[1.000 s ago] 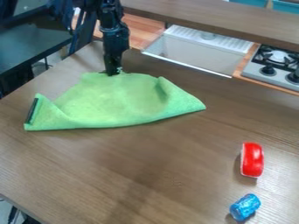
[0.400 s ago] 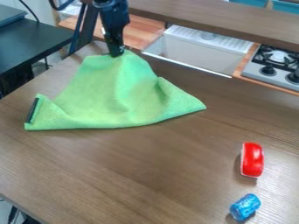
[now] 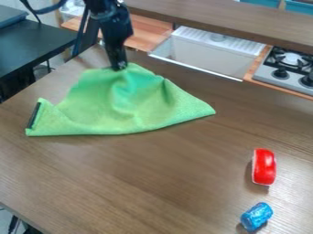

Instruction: Unfold the cloth from top left to bottom right

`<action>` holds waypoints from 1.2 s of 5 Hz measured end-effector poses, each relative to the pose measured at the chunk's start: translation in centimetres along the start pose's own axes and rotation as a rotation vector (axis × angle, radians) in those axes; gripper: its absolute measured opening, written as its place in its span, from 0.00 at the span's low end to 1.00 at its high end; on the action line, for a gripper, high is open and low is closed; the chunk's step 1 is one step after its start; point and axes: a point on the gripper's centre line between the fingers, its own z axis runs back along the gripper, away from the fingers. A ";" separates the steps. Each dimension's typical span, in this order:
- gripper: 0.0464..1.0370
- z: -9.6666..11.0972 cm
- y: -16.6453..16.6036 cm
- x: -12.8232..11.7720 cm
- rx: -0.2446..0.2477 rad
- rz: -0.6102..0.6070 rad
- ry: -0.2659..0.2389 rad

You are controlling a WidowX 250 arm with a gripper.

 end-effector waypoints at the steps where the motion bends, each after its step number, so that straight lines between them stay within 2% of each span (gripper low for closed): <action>1: 0.00 -0.3 -4.8 -0.8 0.008 -0.110 0.020; 2: 0.00 0.2 -8.6 -1.5 0.041 -0.183 0.021; 3: 0.00 0.5 -12.2 -2.0 0.041 -0.231 0.024; 4: 0.00 0.6 -16.3 -2.6 0.003 -0.268 0.051; 6: 0.00 -0.3 -21.3 -3.6 -0.086 -0.339 0.129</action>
